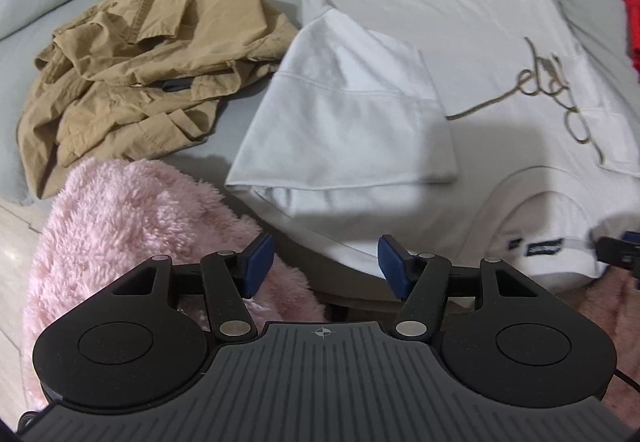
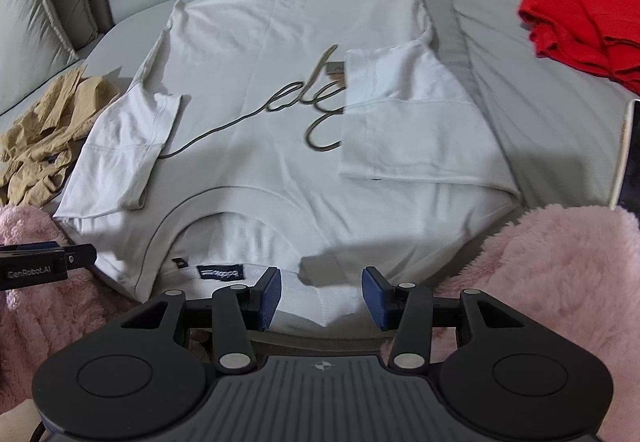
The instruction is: Fold clothes
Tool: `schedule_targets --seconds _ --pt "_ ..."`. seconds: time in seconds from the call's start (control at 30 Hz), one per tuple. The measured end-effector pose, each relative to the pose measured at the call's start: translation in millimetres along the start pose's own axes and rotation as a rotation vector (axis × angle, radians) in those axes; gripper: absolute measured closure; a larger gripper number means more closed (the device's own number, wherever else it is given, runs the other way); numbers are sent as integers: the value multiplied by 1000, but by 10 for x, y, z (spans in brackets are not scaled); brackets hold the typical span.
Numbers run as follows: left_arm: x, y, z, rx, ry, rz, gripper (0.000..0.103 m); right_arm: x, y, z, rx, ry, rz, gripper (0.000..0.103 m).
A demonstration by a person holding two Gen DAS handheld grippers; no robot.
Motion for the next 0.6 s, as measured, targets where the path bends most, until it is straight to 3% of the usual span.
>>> schedule_targets --seconds 0.17,0.33,0.4,0.43,0.47,0.6 --pt "47 33 -166 -88 -12 -26 39 -10 37 9 5 5 -4 58" --pt "27 93 -195 -80 -27 -33 39 66 166 -189 -54 -31 -52 59" --pt "0 131 -220 -74 -41 -36 39 56 218 -210 -47 -30 -57 64" --pt "-15 163 -256 -80 -49 -44 40 52 244 -221 -44 -30 -60 77" --pt "-30 195 -293 -86 -57 -52 41 47 270 -231 -40 -30 -63 81" --pt "-87 326 -491 -134 -74 -80 44 -43 343 -112 23 -26 -61 81"
Point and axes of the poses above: each gripper's, at about its wrist camera, not at the fingertips, and x roughly against the way its jaws point, z to its left, y to its top, the point moved 8 cm from there along -x, roughly the way its jaws point, and after that the axes turned 12 degrees about -z, right-handed, at the moved point
